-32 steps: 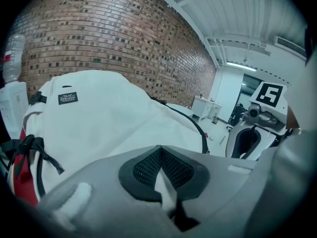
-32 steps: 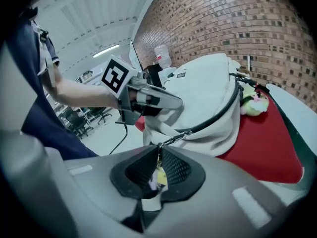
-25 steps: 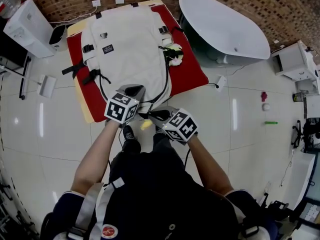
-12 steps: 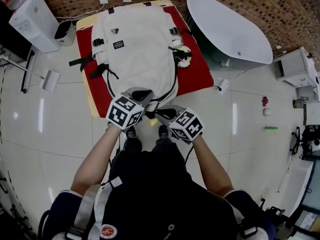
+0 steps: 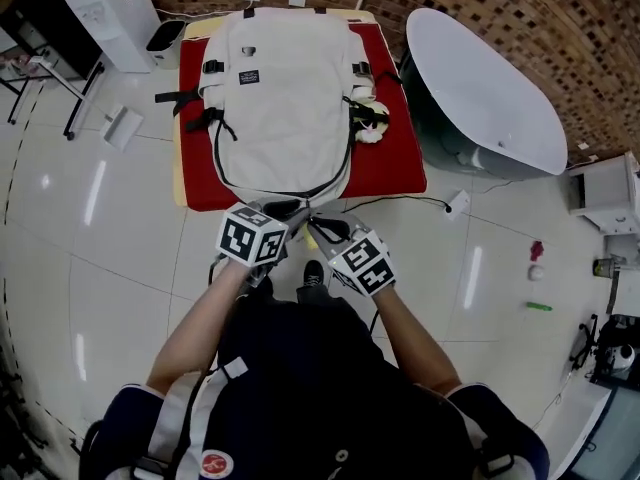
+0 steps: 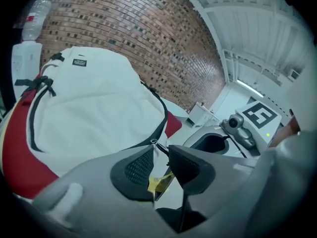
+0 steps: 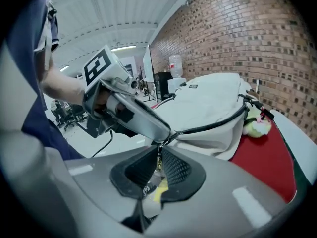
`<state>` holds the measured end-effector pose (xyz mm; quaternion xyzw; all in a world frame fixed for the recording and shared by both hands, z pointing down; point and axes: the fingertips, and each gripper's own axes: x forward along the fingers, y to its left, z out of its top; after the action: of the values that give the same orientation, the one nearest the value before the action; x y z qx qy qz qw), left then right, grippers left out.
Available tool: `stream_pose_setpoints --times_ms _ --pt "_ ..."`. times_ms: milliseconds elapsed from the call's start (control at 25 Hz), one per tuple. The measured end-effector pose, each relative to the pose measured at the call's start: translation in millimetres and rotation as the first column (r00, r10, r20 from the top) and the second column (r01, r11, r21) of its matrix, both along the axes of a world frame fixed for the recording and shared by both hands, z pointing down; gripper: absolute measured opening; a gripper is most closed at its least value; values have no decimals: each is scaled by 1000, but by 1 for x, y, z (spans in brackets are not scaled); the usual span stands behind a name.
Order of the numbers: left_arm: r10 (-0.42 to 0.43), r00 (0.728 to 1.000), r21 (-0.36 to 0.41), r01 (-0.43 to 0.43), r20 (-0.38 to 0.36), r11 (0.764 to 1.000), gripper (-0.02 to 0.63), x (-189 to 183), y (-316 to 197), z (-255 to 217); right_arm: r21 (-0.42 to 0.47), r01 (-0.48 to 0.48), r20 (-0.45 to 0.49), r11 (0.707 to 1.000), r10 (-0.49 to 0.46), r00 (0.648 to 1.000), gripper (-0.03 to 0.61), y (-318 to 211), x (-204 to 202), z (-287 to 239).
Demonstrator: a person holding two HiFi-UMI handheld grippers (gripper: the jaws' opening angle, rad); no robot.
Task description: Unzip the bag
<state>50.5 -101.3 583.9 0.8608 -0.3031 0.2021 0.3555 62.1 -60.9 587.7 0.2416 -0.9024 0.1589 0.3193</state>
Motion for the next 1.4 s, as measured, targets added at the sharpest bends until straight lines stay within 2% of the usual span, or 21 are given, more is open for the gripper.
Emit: stream_pose_setpoints --times_ms 120,280,480,520,560,640,760,840,960,1080,1280,1400 --pt "-86 996 -54 85 -21 995 149 3 1 6 40 18 6 999 -19 1000 32 0 5 4" --pt "-180 982 -122 172 -62 978 149 7 0 9 83 47 19 995 -49 999 32 0 7 4" --pt "-245 964 -189 222 -108 957 146 22 -2 14 119 61 30 991 -65 997 34 3 8 4" --pt "-256 961 -194 233 -106 953 129 22 -3 15 123 64 27 990 -68 997 35 3 8 4" --pt "-266 958 -199 242 -105 950 82 23 -4 16 126 71 21 989 -74 997 35 4 7 5" --pt "-291 952 -206 267 -97 941 61 23 -4 19 129 100 -5 987 -100 995 37 8 8 8" --pt "-326 943 -194 307 -73 932 18 18 -6 24 120 178 -45 977 -174 984 0 25 11 14" --pt "-335 939 -192 315 -77 929 17 17 -7 24 109 189 -47 976 -185 982 0 30 16 17" --pt "-327 943 -172 312 -67 934 15 16 -9 22 116 157 -49 981 -152 987 2 17 32 14" --pt "-315 948 -151 305 -52 940 15 14 -8 19 153 154 -70 976 -145 987 46 -10 42 7" --pt "-296 954 -141 288 -36 947 15 13 -7 16 250 187 -119 950 -162 980 109 -60 33 -17" --pt "-289 957 -137 283 -28 949 15 14 -6 15 266 273 -175 925 -232 957 143 -70 23 -19"
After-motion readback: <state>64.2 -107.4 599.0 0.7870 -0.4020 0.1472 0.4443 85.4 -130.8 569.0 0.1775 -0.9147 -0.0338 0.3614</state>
